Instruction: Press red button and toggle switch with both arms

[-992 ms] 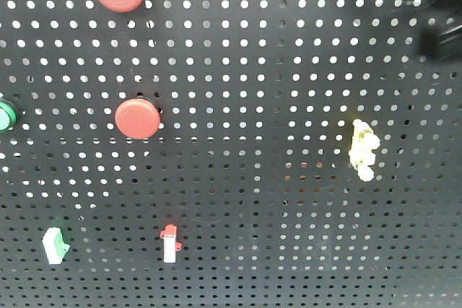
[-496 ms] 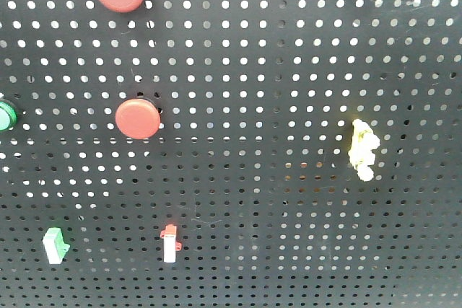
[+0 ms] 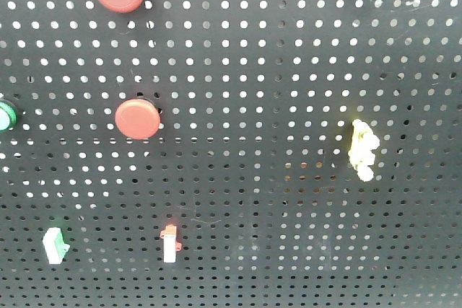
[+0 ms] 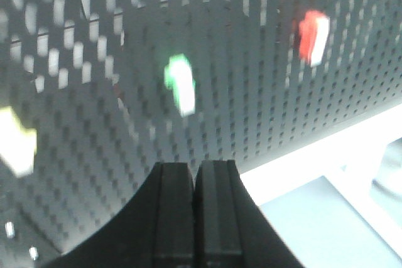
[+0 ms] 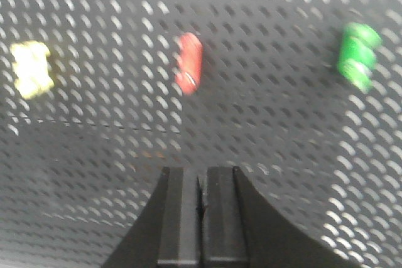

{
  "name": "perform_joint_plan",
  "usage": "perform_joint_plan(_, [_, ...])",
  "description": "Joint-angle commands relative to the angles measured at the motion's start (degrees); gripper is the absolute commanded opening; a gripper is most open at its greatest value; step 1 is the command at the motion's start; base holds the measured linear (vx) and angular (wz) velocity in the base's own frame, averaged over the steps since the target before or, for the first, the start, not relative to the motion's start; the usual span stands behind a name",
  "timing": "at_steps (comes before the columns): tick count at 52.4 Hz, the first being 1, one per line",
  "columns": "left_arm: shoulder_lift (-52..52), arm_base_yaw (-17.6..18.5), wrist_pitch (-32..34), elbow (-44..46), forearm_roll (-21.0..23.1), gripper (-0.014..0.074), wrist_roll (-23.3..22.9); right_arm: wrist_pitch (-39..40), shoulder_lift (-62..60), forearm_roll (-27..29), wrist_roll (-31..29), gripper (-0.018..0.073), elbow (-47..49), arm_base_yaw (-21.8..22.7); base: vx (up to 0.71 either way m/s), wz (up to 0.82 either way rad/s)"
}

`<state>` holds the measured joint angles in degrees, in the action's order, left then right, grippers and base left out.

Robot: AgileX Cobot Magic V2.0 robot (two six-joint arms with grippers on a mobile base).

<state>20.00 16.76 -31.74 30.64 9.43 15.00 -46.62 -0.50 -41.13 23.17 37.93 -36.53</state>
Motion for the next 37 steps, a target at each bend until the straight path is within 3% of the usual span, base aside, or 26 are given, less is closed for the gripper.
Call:
perform_joint_plan(1, [-2.09,-0.07,7.45,-1.77,0.67,0.0001,-0.58,4.46,-0.47,-5.55,-0.1,0.0,-1.64,0.16,0.0,0.0])
perform_joint_plan(37, [-2.81,-0.07,4.29,-5.57,0.67,0.0001,-0.58,3.5,-0.63,-4.91,-0.1,0.0,-5.05,0.16,0.0,0.0])
